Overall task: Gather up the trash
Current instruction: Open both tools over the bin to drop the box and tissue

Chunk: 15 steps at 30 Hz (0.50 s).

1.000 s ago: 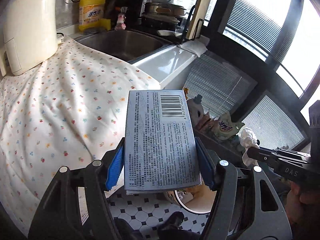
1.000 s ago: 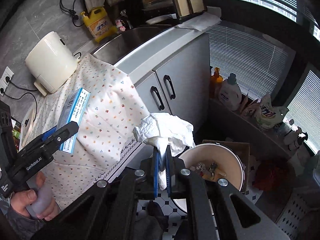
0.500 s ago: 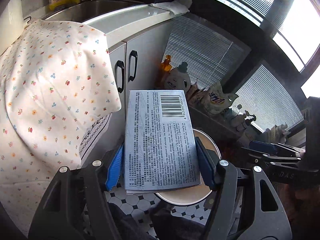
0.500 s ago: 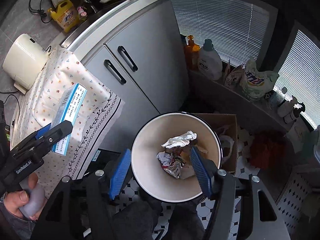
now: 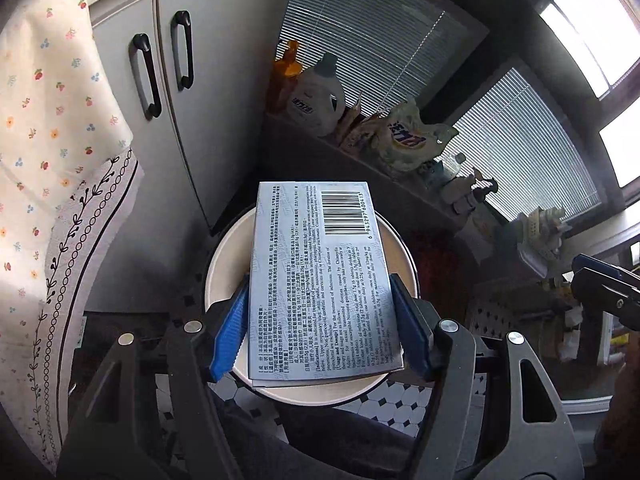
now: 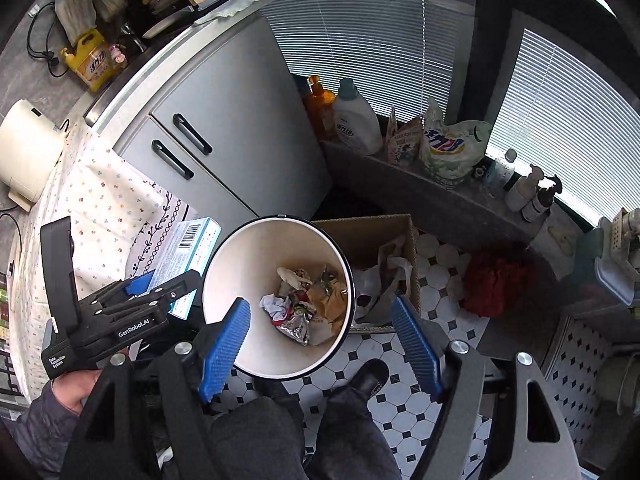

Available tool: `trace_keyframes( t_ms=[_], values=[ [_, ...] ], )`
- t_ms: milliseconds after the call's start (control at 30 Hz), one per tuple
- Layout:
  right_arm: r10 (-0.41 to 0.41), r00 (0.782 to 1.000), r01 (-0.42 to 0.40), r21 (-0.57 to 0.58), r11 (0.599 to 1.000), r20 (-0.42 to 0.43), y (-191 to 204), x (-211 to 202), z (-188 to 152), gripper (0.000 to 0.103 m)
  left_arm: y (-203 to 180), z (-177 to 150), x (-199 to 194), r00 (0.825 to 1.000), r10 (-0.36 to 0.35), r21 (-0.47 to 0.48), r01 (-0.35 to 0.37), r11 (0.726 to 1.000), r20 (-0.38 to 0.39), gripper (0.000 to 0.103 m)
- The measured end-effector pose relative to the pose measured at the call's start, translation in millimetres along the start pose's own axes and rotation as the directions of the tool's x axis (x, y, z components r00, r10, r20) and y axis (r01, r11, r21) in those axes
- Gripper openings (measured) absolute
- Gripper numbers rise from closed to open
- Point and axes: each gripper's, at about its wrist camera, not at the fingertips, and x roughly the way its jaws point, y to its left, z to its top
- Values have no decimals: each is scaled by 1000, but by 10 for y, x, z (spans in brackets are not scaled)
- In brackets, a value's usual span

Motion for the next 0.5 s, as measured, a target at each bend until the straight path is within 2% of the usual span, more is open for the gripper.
trace_keyframes(
  t_ms=[33, 100, 167, 300, 500],
  values=[
    [-3, 1000, 3, 4, 1000, -3, -26, 0, -21, 72, -4, -5, 50, 1000, -1, -6, 1, 1000, -14, 69],
    [-13, 1000, 13, 6, 1000, -10, -60, 1, -54, 74, 26, 7, 94, 1000, -12, -31, 12, 999, -21, 84],
    [-25, 1000, 25, 7, 1000, -13, -72, 5, -72, 77, 66, 20, 81, 1000, -13, -49, 12, 999, -16, 88],
    [-31, 999, 31, 1, 1000, -18, -25, 16, -56, 80, 141, 60, -83, 1000, 6, -58, -6, 998, 3, 90],
    [-4, 1000, 4, -23, 1000, 9, 192, -56, 74, 91, 266, 122, -572, 998, 39, -54, -36, 998, 58, 94]
  ],
)
